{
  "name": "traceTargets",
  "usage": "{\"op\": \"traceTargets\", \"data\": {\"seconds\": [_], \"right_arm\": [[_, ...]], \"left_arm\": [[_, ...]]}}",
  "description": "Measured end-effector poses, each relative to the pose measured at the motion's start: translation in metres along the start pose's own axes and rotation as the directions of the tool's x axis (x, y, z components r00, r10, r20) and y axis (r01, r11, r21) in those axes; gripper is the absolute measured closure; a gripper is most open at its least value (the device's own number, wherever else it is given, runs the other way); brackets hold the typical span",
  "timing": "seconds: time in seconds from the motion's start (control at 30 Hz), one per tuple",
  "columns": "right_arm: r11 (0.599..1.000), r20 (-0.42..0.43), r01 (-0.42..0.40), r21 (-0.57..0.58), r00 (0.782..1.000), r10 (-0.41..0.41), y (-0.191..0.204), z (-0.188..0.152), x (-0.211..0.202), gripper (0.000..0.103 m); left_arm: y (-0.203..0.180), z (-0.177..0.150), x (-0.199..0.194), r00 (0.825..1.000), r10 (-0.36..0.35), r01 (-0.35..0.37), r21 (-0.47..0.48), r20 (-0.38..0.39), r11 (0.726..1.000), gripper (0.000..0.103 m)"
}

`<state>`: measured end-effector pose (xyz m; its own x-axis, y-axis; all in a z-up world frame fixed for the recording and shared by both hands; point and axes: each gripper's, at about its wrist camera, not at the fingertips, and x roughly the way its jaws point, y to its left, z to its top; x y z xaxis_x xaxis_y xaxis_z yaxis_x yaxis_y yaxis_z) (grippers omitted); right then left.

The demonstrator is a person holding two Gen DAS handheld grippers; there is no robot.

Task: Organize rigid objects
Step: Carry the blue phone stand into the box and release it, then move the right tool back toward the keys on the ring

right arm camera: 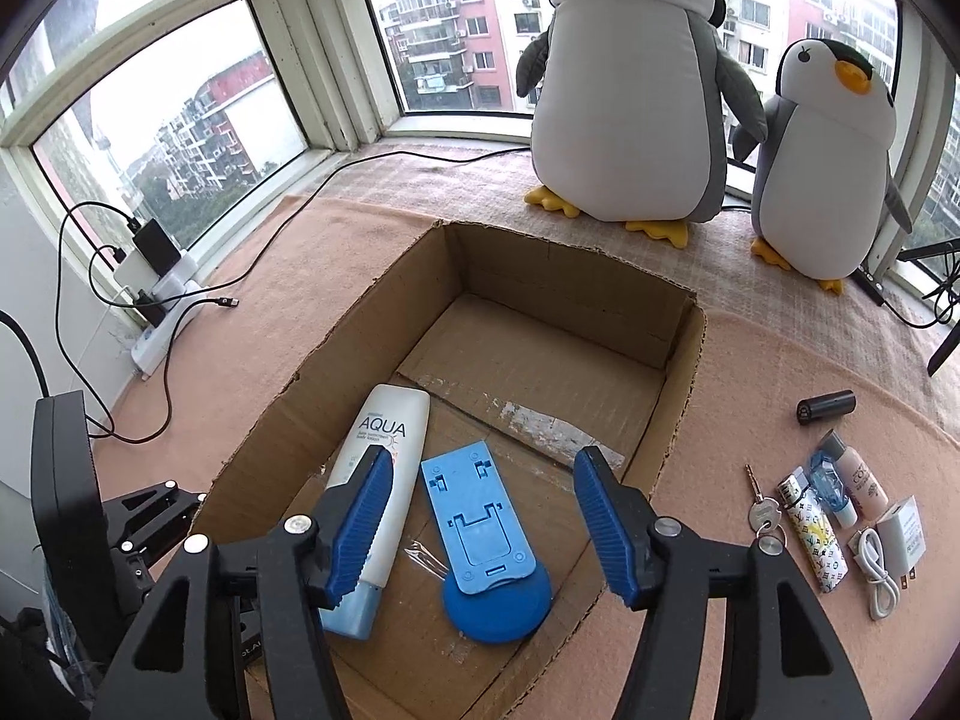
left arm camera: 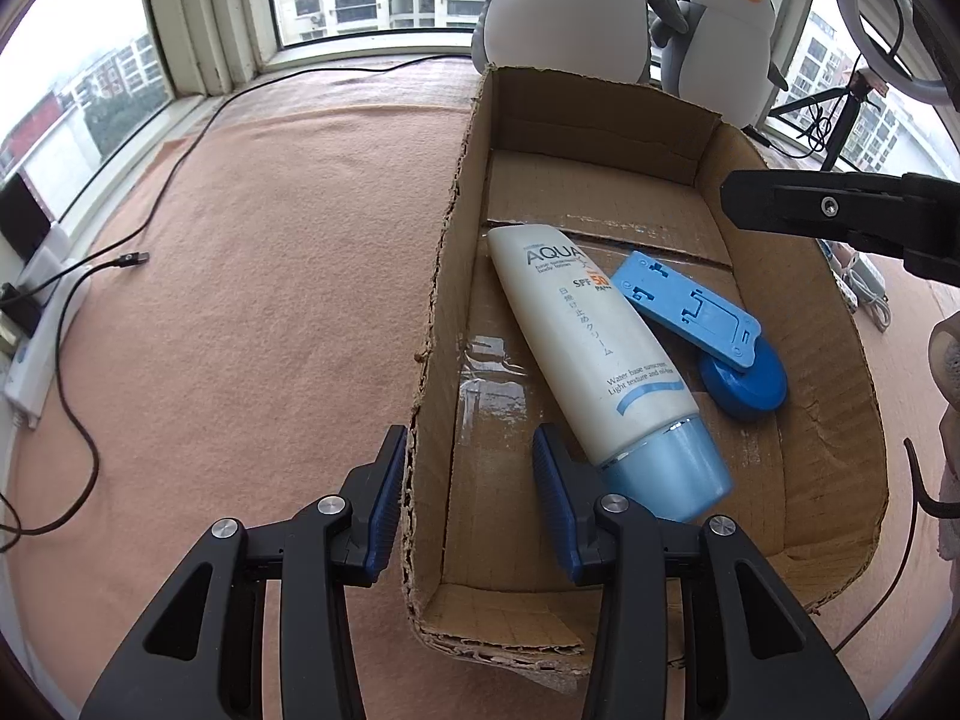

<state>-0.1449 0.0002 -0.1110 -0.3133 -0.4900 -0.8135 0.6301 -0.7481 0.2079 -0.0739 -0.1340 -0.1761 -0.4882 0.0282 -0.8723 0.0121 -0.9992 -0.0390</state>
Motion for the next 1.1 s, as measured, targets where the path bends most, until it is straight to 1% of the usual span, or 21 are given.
{"op": "traceTargets", "data": {"seconds": [0.3,0.47,0.63,0.83,0.97,1.0,1.1], "right_arm": [[0.999,0.032,-0.011,0.047,0.999,0.01,-0.017,-0.007,-0.016,0.044],[0.994,0.065,-0.022,0.109,0.998,0.015,-0.043,-0.02,-0.034,0.044],[0.984,0.079,-0.004,0.176,0.997,-0.01,-0.074,-0.039,-0.049,0.044],[0.969,0.054,0.034,0.245,0.997,-0.049,-0.11,-0.065,-0.055,0.044],[0.958,0.036,0.041,0.283,0.998,-0.053,-0.128,-0.078,-0.055,0.044],[0.957,0.032,0.038,0.288,0.998,-0.049,-0.131,-0.08,-0.054,0.045],[0.955,0.017,0.043,0.292,0.999,-0.05,-0.136,-0.083,-0.051,0.052]], "left_arm": [[0.0,0.0,-0.001,1.0,0.004,-0.004,0.005,-0.001,1.0,0.062],[0.0,0.0,-0.001,1.0,0.004,-0.004,0.005,-0.001,1.0,0.062],[0.0,0.0,-0.001,1.0,0.004,-0.004,0.004,-0.001,1.0,0.062],[0.001,0.0,-0.001,1.0,0.006,-0.006,0.007,-0.001,1.0,0.062],[0.001,0.0,-0.001,1.0,0.007,-0.007,0.007,-0.001,1.0,0.062],[0.002,0.0,-0.001,1.0,0.007,-0.007,0.007,-0.001,1.0,0.062],[0.001,0.0,-0.001,1.0,0.008,-0.008,0.007,-0.001,1.0,0.062]]}}
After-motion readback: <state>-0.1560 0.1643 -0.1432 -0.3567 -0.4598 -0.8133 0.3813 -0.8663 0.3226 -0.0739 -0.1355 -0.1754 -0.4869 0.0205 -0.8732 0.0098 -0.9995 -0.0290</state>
